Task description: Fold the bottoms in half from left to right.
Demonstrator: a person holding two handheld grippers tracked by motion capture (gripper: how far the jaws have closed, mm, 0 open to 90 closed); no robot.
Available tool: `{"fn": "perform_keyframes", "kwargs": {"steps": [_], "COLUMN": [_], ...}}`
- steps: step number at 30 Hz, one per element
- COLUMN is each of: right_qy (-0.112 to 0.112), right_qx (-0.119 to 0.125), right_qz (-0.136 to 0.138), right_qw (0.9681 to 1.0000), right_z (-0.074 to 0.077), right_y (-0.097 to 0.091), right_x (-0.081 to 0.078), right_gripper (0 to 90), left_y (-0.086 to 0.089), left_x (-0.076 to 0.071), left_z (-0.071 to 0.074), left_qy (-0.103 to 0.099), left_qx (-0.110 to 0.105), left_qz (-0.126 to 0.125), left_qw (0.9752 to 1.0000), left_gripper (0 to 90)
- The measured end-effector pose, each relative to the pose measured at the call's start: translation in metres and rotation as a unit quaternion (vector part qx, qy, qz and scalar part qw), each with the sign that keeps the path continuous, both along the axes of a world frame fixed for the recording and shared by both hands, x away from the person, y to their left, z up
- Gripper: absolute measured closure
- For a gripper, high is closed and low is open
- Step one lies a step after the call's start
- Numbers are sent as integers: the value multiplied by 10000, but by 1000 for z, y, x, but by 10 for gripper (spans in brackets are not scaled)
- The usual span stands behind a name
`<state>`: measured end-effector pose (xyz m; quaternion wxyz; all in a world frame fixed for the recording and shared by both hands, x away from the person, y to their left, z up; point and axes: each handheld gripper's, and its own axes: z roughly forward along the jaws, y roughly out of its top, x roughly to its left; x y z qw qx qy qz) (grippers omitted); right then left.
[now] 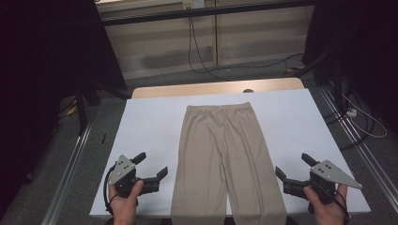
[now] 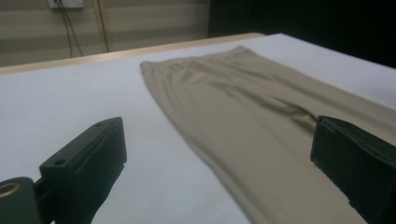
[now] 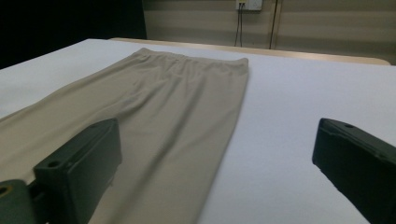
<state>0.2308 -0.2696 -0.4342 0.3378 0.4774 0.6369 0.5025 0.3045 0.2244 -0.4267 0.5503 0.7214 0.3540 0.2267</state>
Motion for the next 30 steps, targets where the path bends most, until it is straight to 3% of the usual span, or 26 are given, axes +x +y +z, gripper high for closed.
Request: {"fn": "perform_keyframes", "kwargs": {"steps": [2, 6, 9, 13, 17, 21, 26, 27, 28, 30], "right_qy": [10, 63, 182, 180, 233, 264, 310, 355, 363, 403], "right_qx": [25, 13, 11, -57, -49, -195, -194, -187, -157, -92], "right_qz": [18, -1, 47, 110, 213, 365, 491, 536, 558, 591], "right_qw": [10000, 10000, 9998, 9998, 9995, 9988, 9981, 9978, 9977, 9974], "right_z": [0, -1, -3, -3, -3, -3, -2, -1, -1, -2], "right_y": [0, 1, 3, 6, 13, 26, 35, 39, 41, 43], "right_x": [1, 2, 5, 6, 6, 7, 8, 10, 11, 13], "right_gripper": [0, 0, 13, 18, 19, 22, 35, 75, 67, 55], "left_y": [0, 0, -1, -3, -3, -8, -16, -19, -24, -26], "left_x": [1, 2, 7, 8, 11, 20, 25, 25, 29, 31], "left_z": [0, -1, -2, -1, 0, 2, 2, 3, 6, 6], "left_qy": [23, 103, 343, 382, 405, 485, 497, 495, 644, 631], "left_qx": [-69, 8, -48, -3, 104, 137, 164, 117, 130, 157], "left_qz": [-1, 41, 3, 58, 14, -108, -18, -31, -97, -60], "left_qw": [10000, 9999, 9994, 9993, 9991, 9987, 9986, 9987, 9978, 9979], "left_gripper": [39, 40, 48, 49, 49, 49, 50, 46, 46, 47]}}
